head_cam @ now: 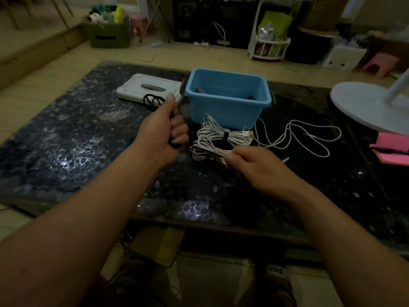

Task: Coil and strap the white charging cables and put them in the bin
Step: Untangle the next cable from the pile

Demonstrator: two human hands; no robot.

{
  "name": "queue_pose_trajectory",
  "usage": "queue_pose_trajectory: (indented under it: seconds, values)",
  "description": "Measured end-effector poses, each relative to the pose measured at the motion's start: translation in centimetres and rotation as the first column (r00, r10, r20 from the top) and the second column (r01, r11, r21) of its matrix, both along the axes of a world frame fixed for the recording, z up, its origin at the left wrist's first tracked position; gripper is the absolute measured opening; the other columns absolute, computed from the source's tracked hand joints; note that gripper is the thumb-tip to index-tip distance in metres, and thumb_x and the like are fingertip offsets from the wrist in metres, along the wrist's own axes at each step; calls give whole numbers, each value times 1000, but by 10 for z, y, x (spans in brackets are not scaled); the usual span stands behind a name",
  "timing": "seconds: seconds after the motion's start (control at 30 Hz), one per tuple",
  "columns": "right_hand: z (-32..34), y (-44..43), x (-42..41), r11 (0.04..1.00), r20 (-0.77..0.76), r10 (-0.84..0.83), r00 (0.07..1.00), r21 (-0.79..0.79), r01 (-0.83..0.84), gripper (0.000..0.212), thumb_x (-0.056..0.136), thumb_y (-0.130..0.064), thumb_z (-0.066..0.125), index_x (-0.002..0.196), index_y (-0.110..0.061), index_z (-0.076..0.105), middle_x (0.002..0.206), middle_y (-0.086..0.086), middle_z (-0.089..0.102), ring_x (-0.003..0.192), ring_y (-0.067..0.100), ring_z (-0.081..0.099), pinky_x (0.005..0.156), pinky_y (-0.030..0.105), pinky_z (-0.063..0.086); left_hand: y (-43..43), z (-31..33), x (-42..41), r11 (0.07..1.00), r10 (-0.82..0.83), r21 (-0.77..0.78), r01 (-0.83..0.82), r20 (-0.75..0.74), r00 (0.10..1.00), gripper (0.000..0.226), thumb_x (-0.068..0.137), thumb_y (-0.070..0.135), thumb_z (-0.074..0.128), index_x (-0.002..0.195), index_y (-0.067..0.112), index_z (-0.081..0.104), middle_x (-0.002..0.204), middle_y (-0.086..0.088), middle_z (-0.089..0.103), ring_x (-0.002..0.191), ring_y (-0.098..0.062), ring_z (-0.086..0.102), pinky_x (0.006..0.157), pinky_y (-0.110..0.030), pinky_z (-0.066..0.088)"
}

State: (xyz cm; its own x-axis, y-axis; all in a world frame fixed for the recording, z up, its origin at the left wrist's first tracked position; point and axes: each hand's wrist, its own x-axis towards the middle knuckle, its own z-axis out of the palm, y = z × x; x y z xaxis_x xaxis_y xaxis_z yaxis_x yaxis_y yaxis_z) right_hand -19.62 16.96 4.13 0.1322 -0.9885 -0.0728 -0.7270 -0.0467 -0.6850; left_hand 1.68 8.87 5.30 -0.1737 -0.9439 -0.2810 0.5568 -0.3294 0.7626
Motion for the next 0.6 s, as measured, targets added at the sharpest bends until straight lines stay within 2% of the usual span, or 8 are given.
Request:
queue_pose_trajectory:
  seconds: [0.1, 0.17, 0.23, 0.33, 0.43, 0.5, 0.53, 0.6]
  values:
    - [-2, -3, -12, 995, 37, -79, 996, -53, 80, 27, 101, -48, 63, 87, -26, 70, 78, -6, 68, 65, -1, 57, 63, 24, 47, -1, -5, 5, 999, 23, 25, -26, 130, 991, 44, 106, 43, 57, 70, 22, 42, 61, 3, 28, 47, -10, 22, 37, -22, 16]
    - [0, -6, -16, 991, 88, -107, 990, -69, 113, 23, 101, -44, 65, 90, -25, 70, 77, -7, 68, 63, 0, 57, 64, 27, 46, 2, -5, 4, 1000, 18, 12, -21, 204, 979, 42, 106, 43, 57, 74, 20, 45, 63, 0, 38, 50, -11, 27, 39, -23, 19]
    - [1, -9, -17, 982, 203, -157, 967, -72, 175, 22, 102, -40, 65, 91, -21, 70, 72, -8, 66, 59, 1, 55, 61, 25, 45, 5, -4, 2, 998, -17, -47, 36, 350, 937, 43, 106, 46, 57, 75, 16, 50, 68, -7, 50, 52, -13, 35, 42, -24, 23]
    - [1, -11, -14, 970, 303, -193, 933, -83, 228, 22, 102, -38, 67, 87, -22, 71, 60, -20, 62, 53, -6, 53, 56, 14, 40, 13, -8, -8, 946, -150, -124, 300, 652, 743, 45, 106, 50, 54, 83, 13, 64, 80, -13, 65, 55, -15, 39, 50, -26, 29]
    - [3, -11, -8, 976, 366, -166, 916, -71, 205, 21, 102, -34, 67, 86, -21, 71, 57, -20, 62, 51, -7, 54, 52, 10, 39, 29, -14, -22, 766, -335, -110, 633, 772, 540, 28, 104, 50, 58, 94, 26, 70, 86, -10, 70, 54, -11, 43, 48, -24, 35]
    - [5, -12, -7, 978, 417, -160, 895, -53, 199, 23, 102, -34, 68, 84, -19, 71, 63, -14, 67, 55, -5, 57, 56, 15, 43, 38, -15, -29, 652, -331, -117, 749, 845, 420, 29, 105, 47, 58, 92, 23, 67, 75, -7, 65, 55, -11, 49, 50, -25, 40]
    - [5, -12, -8, 981, 447, -157, 881, -36, 193, 24, 102, -33, 68, 83, -18, 71, 63, -12, 66, 54, -3, 56, 55, 16, 43, 39, -15, -32, 646, -300, -128, 753, 864, 405, 32, 105, 46, 57, 90, 19, 67, 69, -5, 61, 57, -13, 50, 53, -26, 41]
    - [5, -14, -14, 985, 516, -156, 842, 22, 169, 24, 103, -30, 66, 85, -14, 69, 58, -11, 59, 49, 2, 49, 50, 18, 38, 36, -15, -33, 717, -238, -175, 675, 849, 472, 39, 107, 44, 54, 84, 16, 68, 60, -2, 53, 60, -19, 48, 60, -32, 42]
